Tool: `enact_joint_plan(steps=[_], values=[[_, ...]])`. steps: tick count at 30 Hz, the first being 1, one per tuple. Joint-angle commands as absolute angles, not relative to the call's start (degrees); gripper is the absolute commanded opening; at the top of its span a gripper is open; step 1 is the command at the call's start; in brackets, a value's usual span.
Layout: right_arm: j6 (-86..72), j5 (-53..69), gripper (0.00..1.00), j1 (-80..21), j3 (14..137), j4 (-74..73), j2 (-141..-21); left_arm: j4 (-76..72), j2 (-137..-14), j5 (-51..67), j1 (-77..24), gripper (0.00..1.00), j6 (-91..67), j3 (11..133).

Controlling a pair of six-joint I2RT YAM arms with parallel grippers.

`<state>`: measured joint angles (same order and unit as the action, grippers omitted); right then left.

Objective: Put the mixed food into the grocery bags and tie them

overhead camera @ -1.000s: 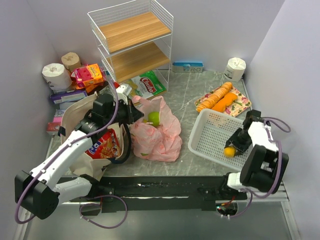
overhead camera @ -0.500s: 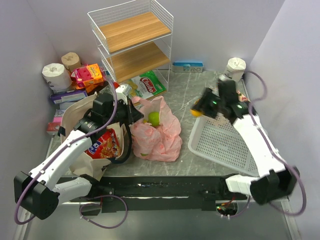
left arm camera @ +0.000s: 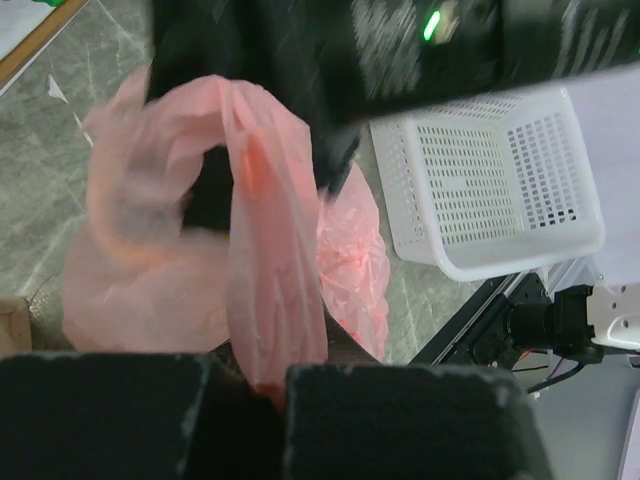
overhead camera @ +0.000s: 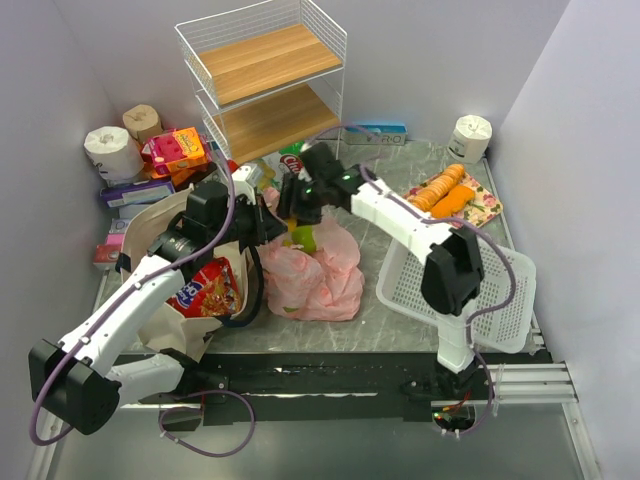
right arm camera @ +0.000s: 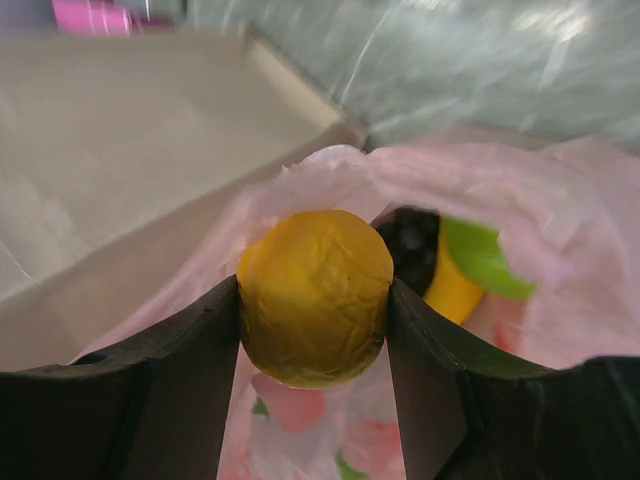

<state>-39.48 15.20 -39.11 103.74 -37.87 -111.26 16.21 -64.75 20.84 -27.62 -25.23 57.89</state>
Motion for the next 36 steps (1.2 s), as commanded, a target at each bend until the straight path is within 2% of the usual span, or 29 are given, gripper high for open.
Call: enact_joint_plan(steps=[1, 2, 3, 5, 6, 9, 16, 24, 26, 29, 31, 36], values=[[-38.2, 17.6, 0.39, -43.2, 108.8, -41.9, -113.7, 14.2, -65.0, 20.3, -27.6, 0.01, -26.9, 60.0], [-38.0, 18.4, 0.42, -43.6, 109.0, -42.6, -114.4, 14.2, -65.0, 20.4, -27.6, 0.01, -27.1, 59.9], [-37.8, 18.6, 0.56, -43.9, 109.1, -43.0, -114.7, 14.2, -65.0, 20.4, -27.6, 0.01, -27.2, 59.9], [-36.4, 18.7, 0.69, -44.2, 109.4, -43.3, -114.4, 14.3, -65.0, 20.2, -27.6, 0.01, -27.2, 59.9], [-35.8, 18.6, 0.83, -44.2, 109.4, -42.9, -113.7, 14.5, -65.1, 20.0, -27.6, 0.01, -27.1, 60.0], [-33.3, 15.8, 0.92, -44.1, 109.6, -43.8, -111.5, 15.3, -65.2, 19.1, -27.6, 0.01, -26.5, 60.4], [-30.1, 10.1, 0.91, -41.4, 103.6, -43.9, -102.1, 15.8, -64.7, 18.2, -27.5, 0.01, -26.5, 60.9], [-23.6, 4.8, 0.79, -39.6, 94.8, -43.7, -96.4, 16.2, -63.5, 17.4, -27.5, 0.01, -27.3, 60.2], [-21.4, 9.5, 0.81, -39.1, 92.3, -41.4, -94.8, 16.5, -63.1, 17.0, -27.5, 0.01, -27.5, 60.1], [-21.9, 9.5, 0.89, -38.8, 88.5, -38.4, -92.5, 17.8, -62.6, 15.8, -27.5, 0.01, -27.3, 60.0], [-22.5, 7.4, 0.88, -38.2, 87.6, -39.7, -92.8, 18.0, -61.7, 15.1, -27.6, 0.01, -27.5, 59.6], [-16.6, 1.0, 0.78, -38.1, 90.9, -43.5, -97.6, 18.3, -60.6, 14.9, -27.6, 0.01, -28.2, 58.8]])
